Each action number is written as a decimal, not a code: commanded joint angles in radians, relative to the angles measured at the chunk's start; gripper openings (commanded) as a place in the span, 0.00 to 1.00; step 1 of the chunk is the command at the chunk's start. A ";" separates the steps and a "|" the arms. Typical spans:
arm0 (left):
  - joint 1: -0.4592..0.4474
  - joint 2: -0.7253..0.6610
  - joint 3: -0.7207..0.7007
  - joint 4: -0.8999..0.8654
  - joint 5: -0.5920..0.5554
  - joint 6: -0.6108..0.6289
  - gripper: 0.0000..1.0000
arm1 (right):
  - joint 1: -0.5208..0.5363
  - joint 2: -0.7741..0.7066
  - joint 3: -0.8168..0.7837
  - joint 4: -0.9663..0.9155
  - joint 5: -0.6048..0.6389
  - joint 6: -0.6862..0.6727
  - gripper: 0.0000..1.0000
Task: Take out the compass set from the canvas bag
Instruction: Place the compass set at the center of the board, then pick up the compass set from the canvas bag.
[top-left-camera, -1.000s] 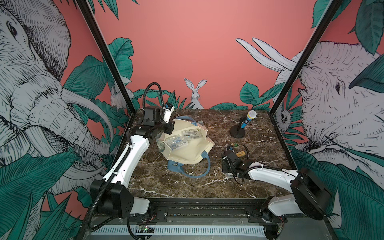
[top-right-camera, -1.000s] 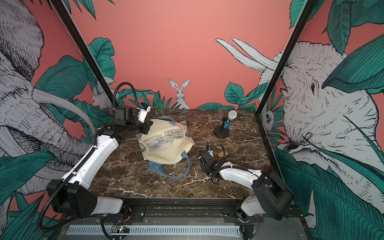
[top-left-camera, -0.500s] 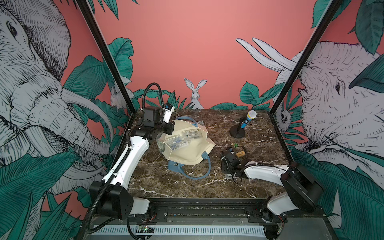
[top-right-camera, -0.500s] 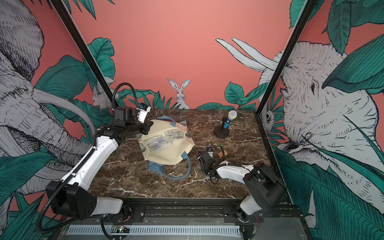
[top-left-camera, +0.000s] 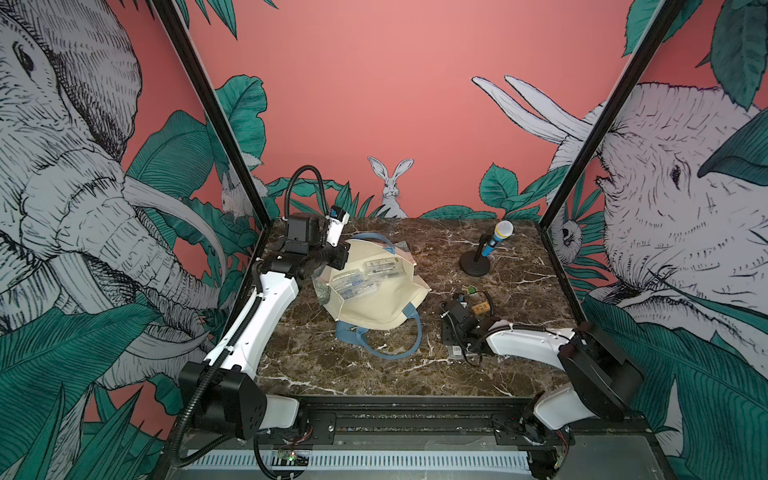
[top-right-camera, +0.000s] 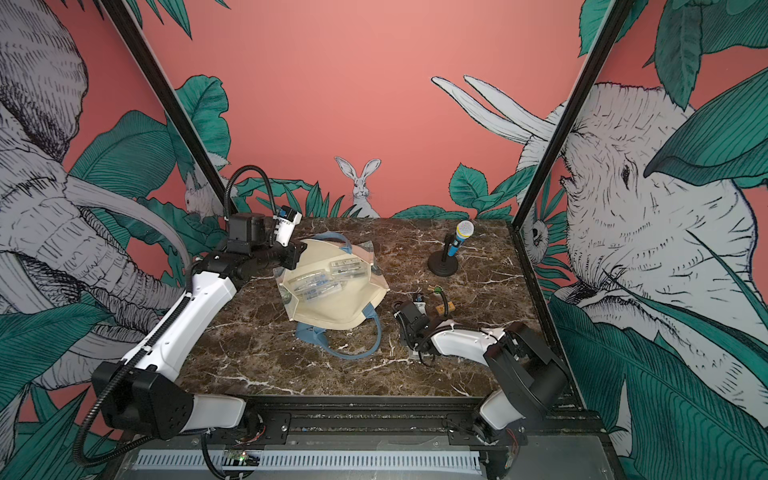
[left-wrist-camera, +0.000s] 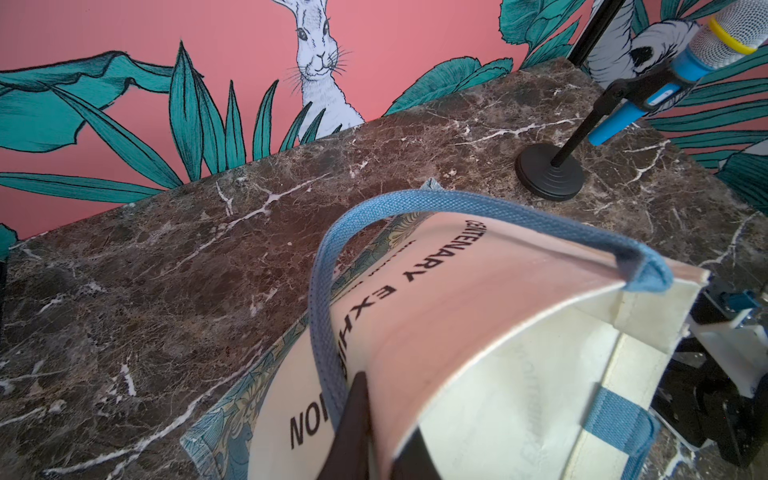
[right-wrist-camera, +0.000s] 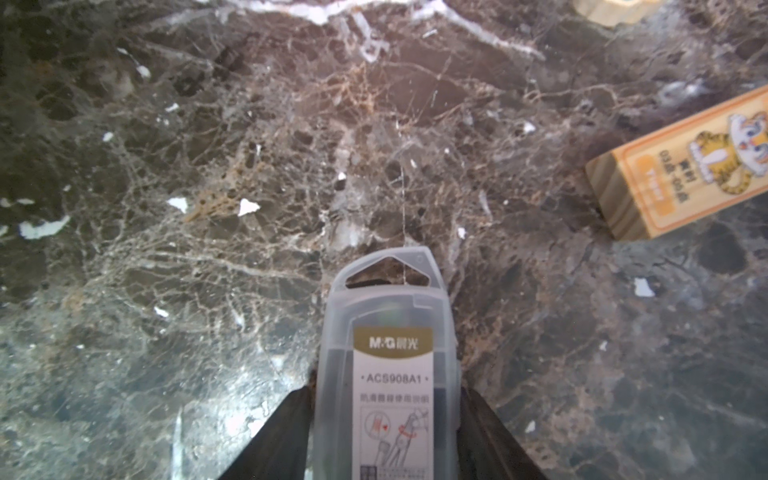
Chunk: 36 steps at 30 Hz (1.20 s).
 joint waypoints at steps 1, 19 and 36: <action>-0.001 -0.054 0.001 0.082 0.043 -0.012 0.00 | -0.009 -0.013 0.026 -0.071 0.013 0.043 0.61; -0.031 -0.072 0.001 0.052 0.077 -0.014 0.00 | 0.114 -0.324 0.329 -0.114 -0.406 -1.320 0.51; -0.042 -0.063 0.003 0.058 0.104 -0.014 0.00 | 0.192 0.412 0.730 0.091 -0.340 -1.901 0.55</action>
